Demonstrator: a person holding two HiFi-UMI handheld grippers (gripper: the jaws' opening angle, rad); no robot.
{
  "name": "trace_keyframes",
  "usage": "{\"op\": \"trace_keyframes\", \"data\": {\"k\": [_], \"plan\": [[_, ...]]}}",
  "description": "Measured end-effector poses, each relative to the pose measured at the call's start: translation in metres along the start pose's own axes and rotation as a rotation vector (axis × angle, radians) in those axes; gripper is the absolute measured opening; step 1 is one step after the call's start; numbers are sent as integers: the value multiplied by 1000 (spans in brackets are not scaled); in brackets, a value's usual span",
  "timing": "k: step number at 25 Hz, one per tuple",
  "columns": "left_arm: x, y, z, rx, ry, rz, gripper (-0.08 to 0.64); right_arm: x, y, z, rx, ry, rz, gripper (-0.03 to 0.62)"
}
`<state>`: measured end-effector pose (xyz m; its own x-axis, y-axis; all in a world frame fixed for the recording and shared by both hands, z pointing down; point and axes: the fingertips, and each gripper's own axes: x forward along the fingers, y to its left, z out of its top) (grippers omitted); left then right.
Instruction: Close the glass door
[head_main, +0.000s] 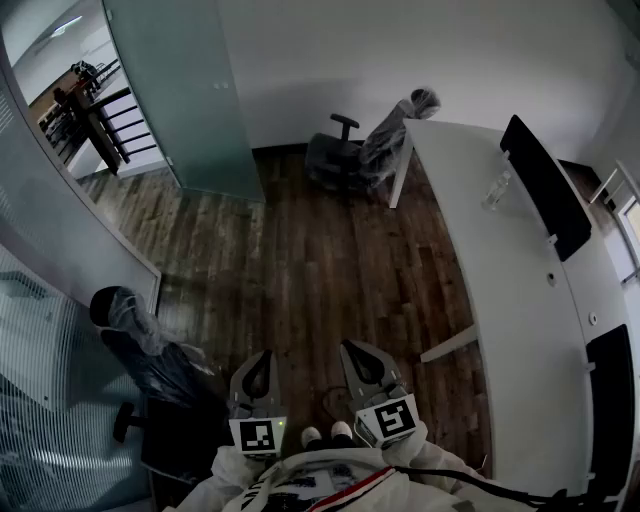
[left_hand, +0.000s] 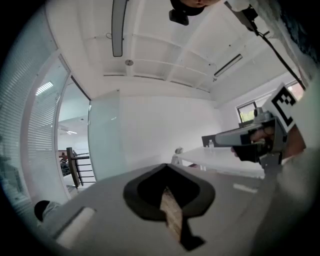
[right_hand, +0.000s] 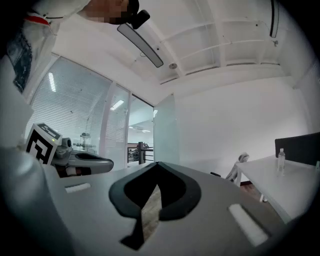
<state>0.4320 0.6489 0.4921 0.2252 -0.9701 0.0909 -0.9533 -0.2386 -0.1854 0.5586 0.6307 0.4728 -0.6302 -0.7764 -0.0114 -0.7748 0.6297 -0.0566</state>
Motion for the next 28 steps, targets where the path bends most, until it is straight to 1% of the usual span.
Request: {"op": "trace_keyframes", "data": {"k": [3, 8, 10, 12, 14, 16, 18, 22, 25, 28], "plan": [[-3, 8, -5, -33, -2, 13, 2, 0, 3, -1, 6, -3, -8, 6], [-3, 7, -12, -7, -23, 15, 2, -8, -6, -2, -8, -16, -34, 6], [2, 6, -12, 6, -35, 13, 2, -9, -8, 3, -35, -34, -30, 6], [8, 2, -9, 18, -41, 9, 2, -10, -8, 9, -86, -54, -7, 8], [15, -3, -4, 21, -45, 6, 2, -12, -11, 9, -122, -52, 3, 7], [22, -7, 3, 10, -41, 3, 2, -10, -19, 4, -108, -35, -2, 7], [30, -9, 4, 2, -41, 7, 2, -4, -32, -6, -71, -7, -16, 6], [47, -5, -2, -15, -25, 16, 2, 11, -63, -39, 15, 51, -55, 6], [66, 8, -14, -3, -23, 29, 2, 31, -78, -43, 28, 62, -58, 7], [97, 24, -12, -9, -17, 17, 2, 61, -92, -46, 37, 69, -62, 8]]}}
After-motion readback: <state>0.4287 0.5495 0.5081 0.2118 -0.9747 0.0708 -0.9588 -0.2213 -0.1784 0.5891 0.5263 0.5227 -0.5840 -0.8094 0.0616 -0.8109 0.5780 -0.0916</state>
